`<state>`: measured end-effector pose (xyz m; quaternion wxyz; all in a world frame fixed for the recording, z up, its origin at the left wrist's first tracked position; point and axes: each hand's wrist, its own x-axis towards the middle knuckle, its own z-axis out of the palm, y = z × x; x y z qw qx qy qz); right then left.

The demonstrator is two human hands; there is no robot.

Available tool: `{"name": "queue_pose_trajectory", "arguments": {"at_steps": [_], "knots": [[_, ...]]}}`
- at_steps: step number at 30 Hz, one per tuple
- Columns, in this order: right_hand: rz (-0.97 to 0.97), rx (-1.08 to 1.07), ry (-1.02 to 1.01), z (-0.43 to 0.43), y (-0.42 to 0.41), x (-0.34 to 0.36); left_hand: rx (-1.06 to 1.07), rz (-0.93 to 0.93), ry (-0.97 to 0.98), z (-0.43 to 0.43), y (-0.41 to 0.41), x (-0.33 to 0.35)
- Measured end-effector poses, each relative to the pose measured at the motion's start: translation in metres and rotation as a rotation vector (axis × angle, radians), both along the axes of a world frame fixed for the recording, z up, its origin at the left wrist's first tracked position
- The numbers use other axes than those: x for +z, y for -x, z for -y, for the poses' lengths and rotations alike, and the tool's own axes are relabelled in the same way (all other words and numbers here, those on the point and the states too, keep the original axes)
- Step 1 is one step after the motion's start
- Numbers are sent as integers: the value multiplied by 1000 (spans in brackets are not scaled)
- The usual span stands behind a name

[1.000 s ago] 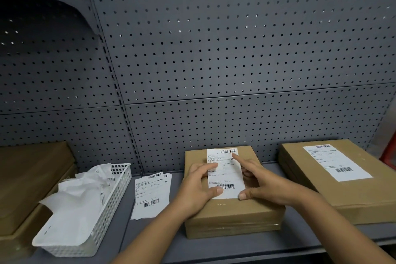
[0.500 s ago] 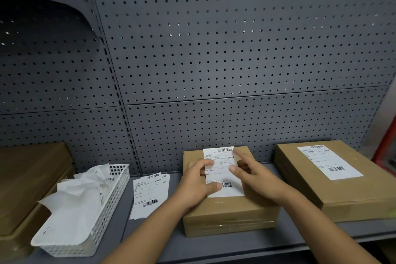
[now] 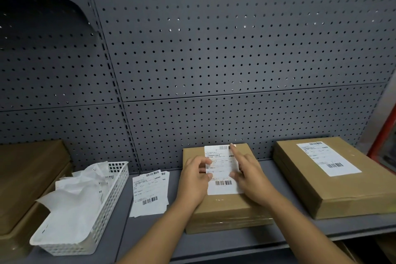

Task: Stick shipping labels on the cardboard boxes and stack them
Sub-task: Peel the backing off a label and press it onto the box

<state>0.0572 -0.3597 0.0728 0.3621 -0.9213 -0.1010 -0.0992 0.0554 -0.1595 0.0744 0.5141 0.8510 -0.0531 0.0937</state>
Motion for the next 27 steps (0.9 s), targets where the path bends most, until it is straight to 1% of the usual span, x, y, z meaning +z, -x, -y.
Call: {"name": "queue_pose_trajectory", "arguments": {"at_steps": [2,6,10,17,23,27], "knots": [[-15,0,-31,-1,-3,3,4,-30,38,-2,-3,6],[-37,-33,-101,-8,-11,8,20,-27,32,1,-11,16],[-28,-159,-32,-18,-11,9,21,-18,31,8,-18,15],[19,-187,60,-22,-10,-1,50,49,27,4,-19,-4],[27,-221,32,-26,-8,-2,87,83,-49,4,-14,-1],[-9,-241,-39,-24,-11,7,117,86,-79,4,-15,1]]}}
